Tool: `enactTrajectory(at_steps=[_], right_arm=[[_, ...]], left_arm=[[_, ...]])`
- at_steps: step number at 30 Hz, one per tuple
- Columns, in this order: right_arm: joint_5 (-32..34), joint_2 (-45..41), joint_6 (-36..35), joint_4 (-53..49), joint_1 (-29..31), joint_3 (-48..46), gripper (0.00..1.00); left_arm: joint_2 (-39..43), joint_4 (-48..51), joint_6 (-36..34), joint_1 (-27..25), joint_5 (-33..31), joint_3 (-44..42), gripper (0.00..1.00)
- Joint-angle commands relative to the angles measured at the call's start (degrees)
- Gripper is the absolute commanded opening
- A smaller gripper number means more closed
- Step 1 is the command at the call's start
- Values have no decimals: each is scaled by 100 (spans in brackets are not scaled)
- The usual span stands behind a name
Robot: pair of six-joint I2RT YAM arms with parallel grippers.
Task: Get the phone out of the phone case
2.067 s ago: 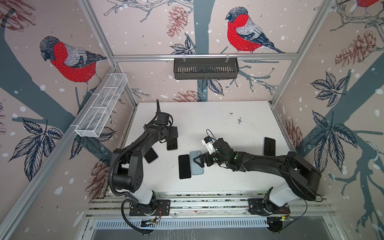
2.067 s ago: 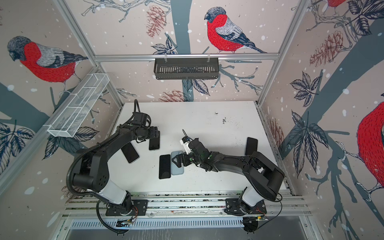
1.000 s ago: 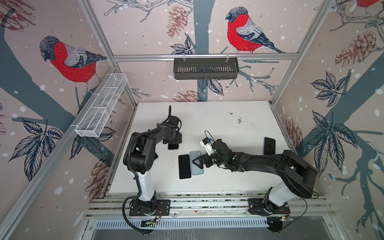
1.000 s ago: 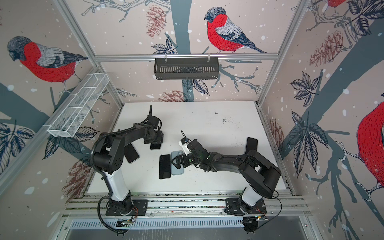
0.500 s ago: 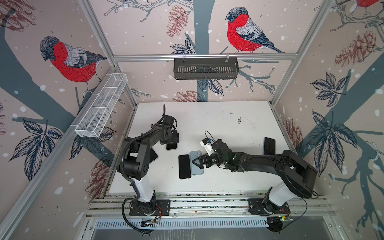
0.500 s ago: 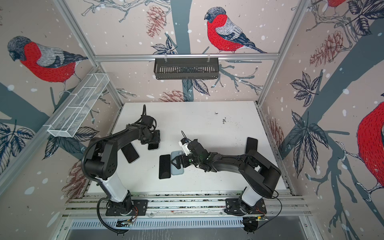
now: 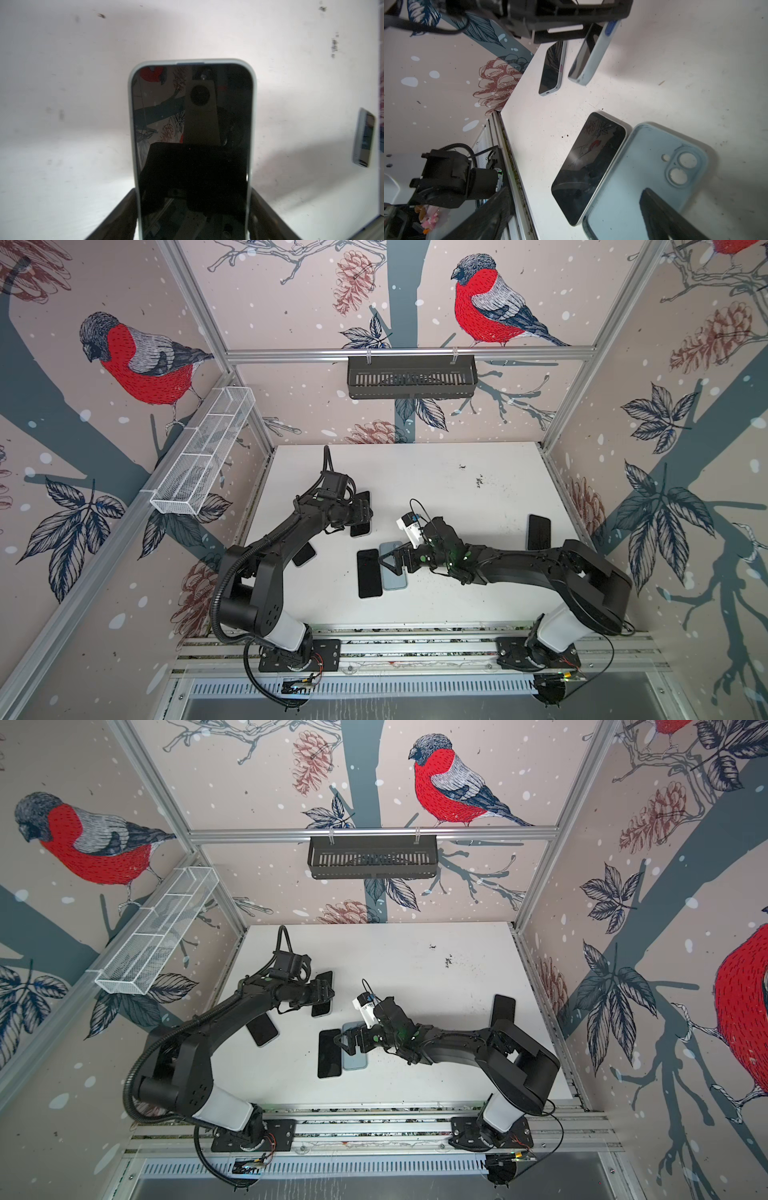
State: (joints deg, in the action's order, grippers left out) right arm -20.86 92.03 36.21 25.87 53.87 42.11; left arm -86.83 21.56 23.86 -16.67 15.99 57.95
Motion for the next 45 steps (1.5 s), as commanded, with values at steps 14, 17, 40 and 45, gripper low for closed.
enactTrajectory(at_steps=[14,17,40,45], right_arm=[[296,374,752,577,-316,257,81],[217,427,807,697,-335,243,74],[83,-1192,-530,-110,-902,-427,1],[-93,-2869,-2299,523,-1314,-1481,1]], left_arm=[[1578,-2734,2030,-1146,-425,-2044,47],[1637,-2867,2126,-1368,-570,-2192,47],[2631,-3391,825,-2016,-469,-2071,99],[2713,-2466,-1017,-2018,837,-1304,98]])
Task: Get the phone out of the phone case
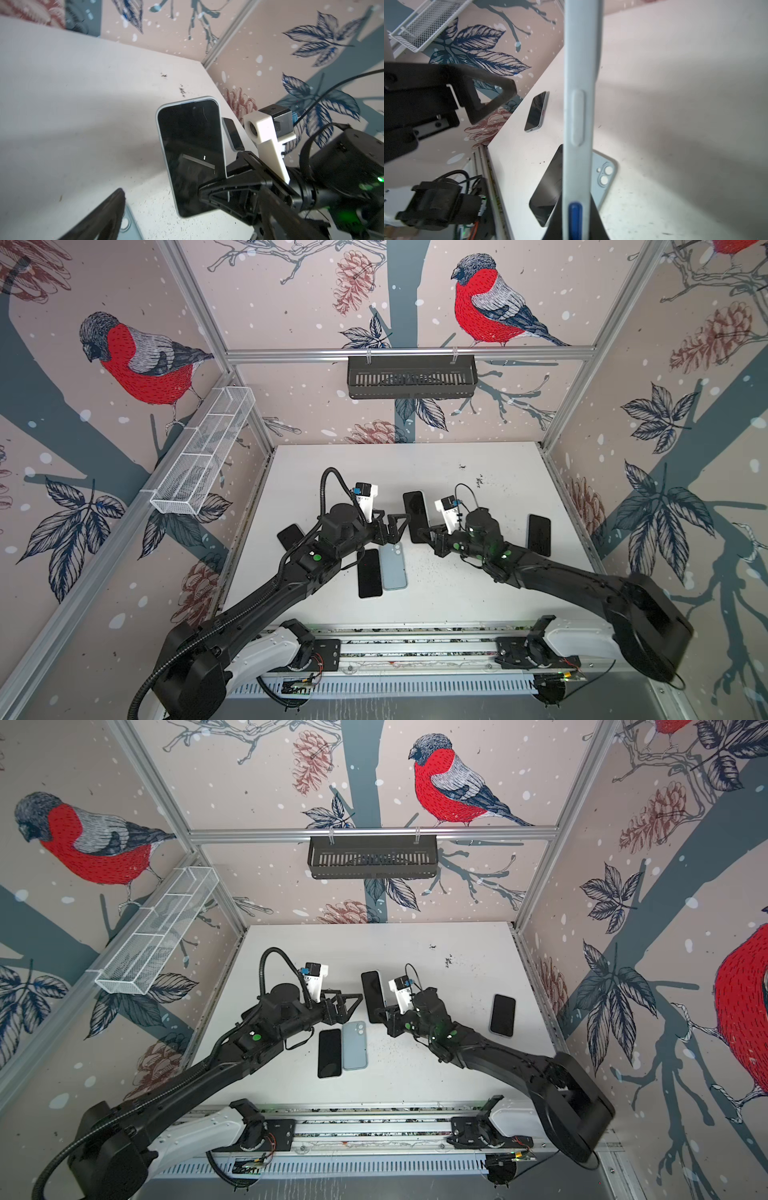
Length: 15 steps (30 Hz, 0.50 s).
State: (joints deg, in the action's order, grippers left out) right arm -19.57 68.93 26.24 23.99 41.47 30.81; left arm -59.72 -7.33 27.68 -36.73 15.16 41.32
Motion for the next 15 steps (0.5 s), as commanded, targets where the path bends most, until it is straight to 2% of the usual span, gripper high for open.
enactTrajectory(at_steps=[1,3,6,8,10,13,15], right_arm=[[-321,-835,-1545,964,-123,-567,1],[-396,-1365,-1843,1404,-229,-973,1],[-1065,-1959,-2106,1786,-525,-1322,0],[-1576,-2210,-2330,1772,-672,-1413,0],[-1836,-2280,-2256,2070,-790,-1549,0],[-2390,-2192,-2002,2854,-895,-1802,0],[-2691,-2085,-2071,2943,-885,-1833,0]], left_arm=[[-38,792,-1797,-10,1057,563,97],[-106,1482,-2489,-8,1214,911,97],[-118,1995,-3298,-10,1744,1013,96],[-37,2136,-3849,-8,2288,971,90],[68,2111,-4301,-10,2782,900,84],[180,1943,-4524,-10,3054,920,75],[158,1907,-4688,-10,3270,1008,75]])
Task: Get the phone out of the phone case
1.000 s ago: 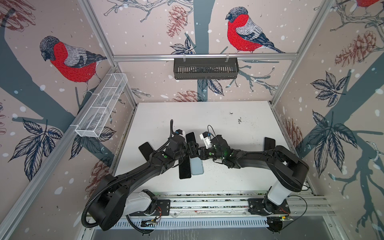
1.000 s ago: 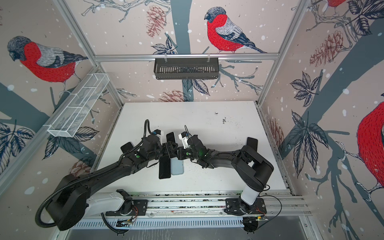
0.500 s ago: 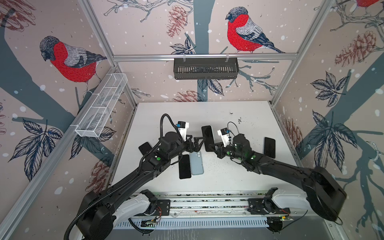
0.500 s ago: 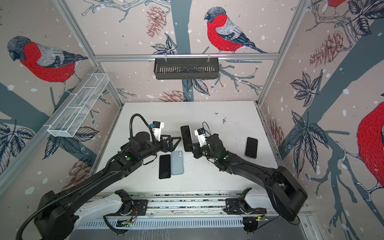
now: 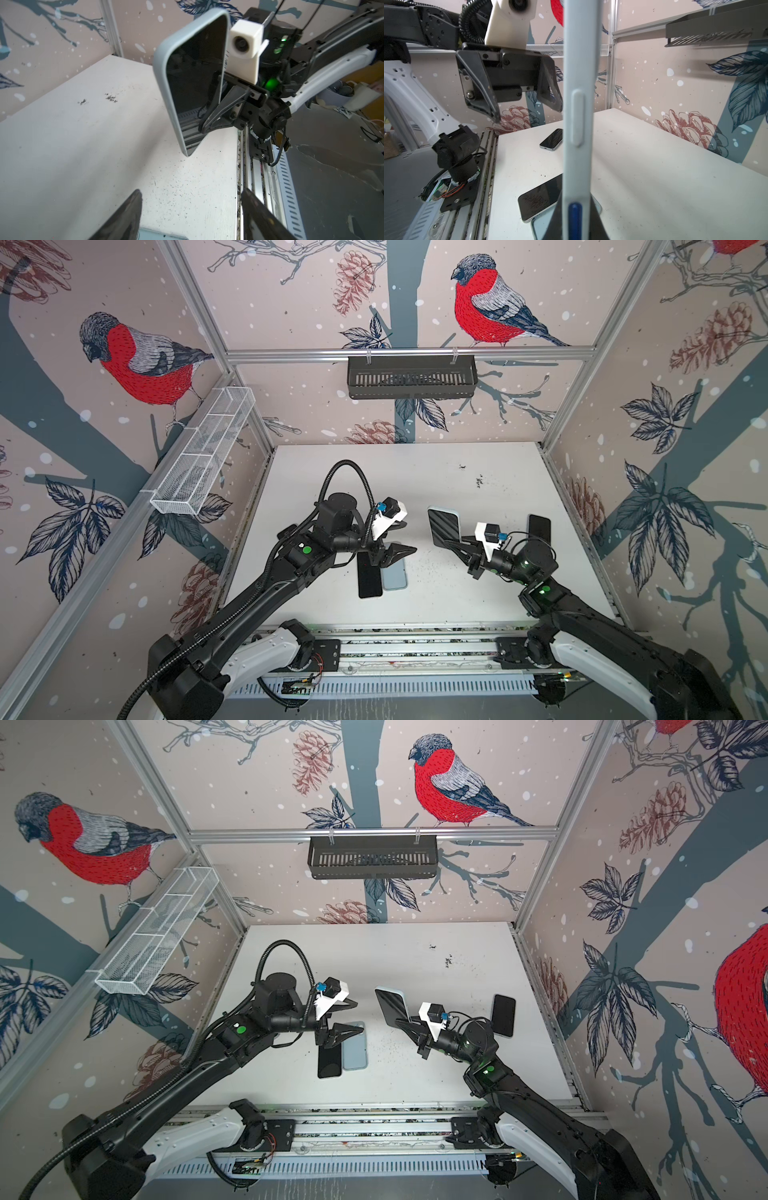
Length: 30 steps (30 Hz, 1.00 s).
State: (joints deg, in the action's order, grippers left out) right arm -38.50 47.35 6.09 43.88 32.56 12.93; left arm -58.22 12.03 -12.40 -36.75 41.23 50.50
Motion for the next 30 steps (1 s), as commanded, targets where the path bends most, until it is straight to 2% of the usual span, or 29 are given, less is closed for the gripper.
enactTrajectory(at_steps=[1,5,8,10,13,20,24,26,27,30], right_arm=[[-925,142,-72,1008,15,-57,0],[-1054,312,-122,1215,61,-138,0],[-1160,427,-304,1040,191,-94,0],[-1105,486,-478,846,259,-45,0],[-1089,555,-501,901,294,-54,0],[-1041,612,-574,815,364,-54,0],[-1081,647,-590,782,383,-49,0],[-1079,695,-596,757,374,-36,0],[-1100,720,-591,761,376,-29,0],[-1173,812,-556,772,383,-6,0]], left_arm=[[-33,6,-771,-7,744,158,74],[-394,371,-1017,-16,997,506,70],[-656,703,-1270,-33,996,633,61],[-732,711,-1276,-64,1089,837,58],[-795,832,-1396,-232,1009,947,53],[-946,1117,-1509,-270,1044,1094,37],[-983,1128,-1494,-278,1172,1121,22],[-988,1113,-1460,-304,1172,1139,4],[-986,1111,-1444,-308,1172,1138,0],[-940,1110,-1401,-337,1239,1114,0]])
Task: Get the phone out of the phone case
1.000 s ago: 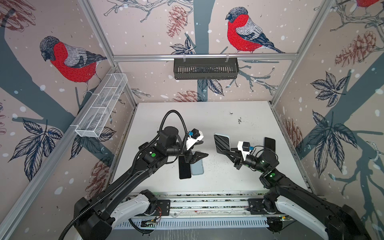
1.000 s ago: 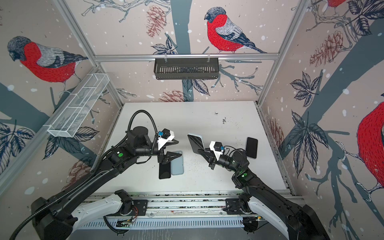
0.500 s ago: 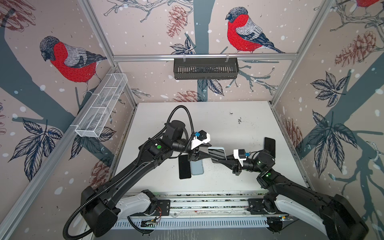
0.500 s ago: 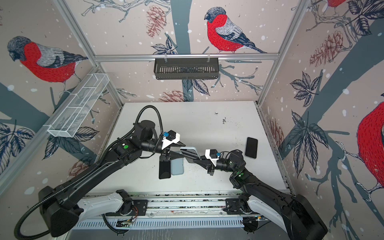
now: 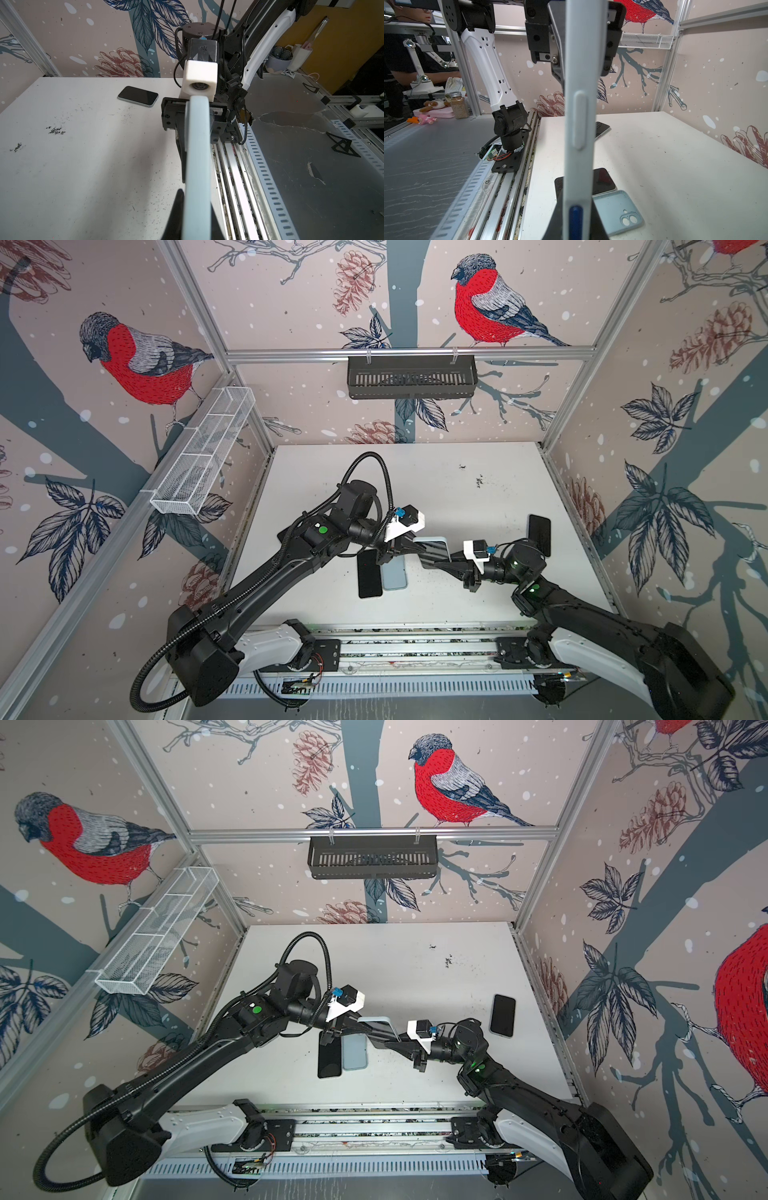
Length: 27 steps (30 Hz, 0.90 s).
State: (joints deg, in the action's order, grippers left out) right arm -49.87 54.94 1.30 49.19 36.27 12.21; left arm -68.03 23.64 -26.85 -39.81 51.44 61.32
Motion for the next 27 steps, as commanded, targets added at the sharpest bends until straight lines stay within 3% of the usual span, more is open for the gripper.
enactTrajectory(at_steps=[1,4,7,8,11,15,18,22,24,27], right_arm=[[-13,86,-64,234,12,71,0],[151,114,-33,171,3,113,3],[581,39,147,93,3,133,39],[860,-44,281,78,-4,126,46],[1859,-366,964,176,-19,19,69],[3234,-1014,2303,-526,-81,160,90],[3456,-1229,3088,-1288,-145,441,91],[3220,-1260,3996,-1618,-191,660,92],[3001,-1323,4532,-1078,-198,447,92],[2832,-1430,5115,-363,-204,134,92]], left_arm=[[55,-55,82,-39,266,0,0],[104,-12,125,-40,341,-61,0],[242,-213,375,-43,276,-167,0],[337,-473,636,-44,179,-254,0],[669,-1711,1901,-39,-626,-697,0],[963,-3385,3925,-32,-1927,-1182,0],[1065,-4816,5519,-37,-2475,-1673,0],[1154,-7023,7904,-44,-3441,-2717,0],[1055,-7829,8559,-77,-3673,-3020,0],[952,-7988,9034,-319,-4131,-3165,0]])
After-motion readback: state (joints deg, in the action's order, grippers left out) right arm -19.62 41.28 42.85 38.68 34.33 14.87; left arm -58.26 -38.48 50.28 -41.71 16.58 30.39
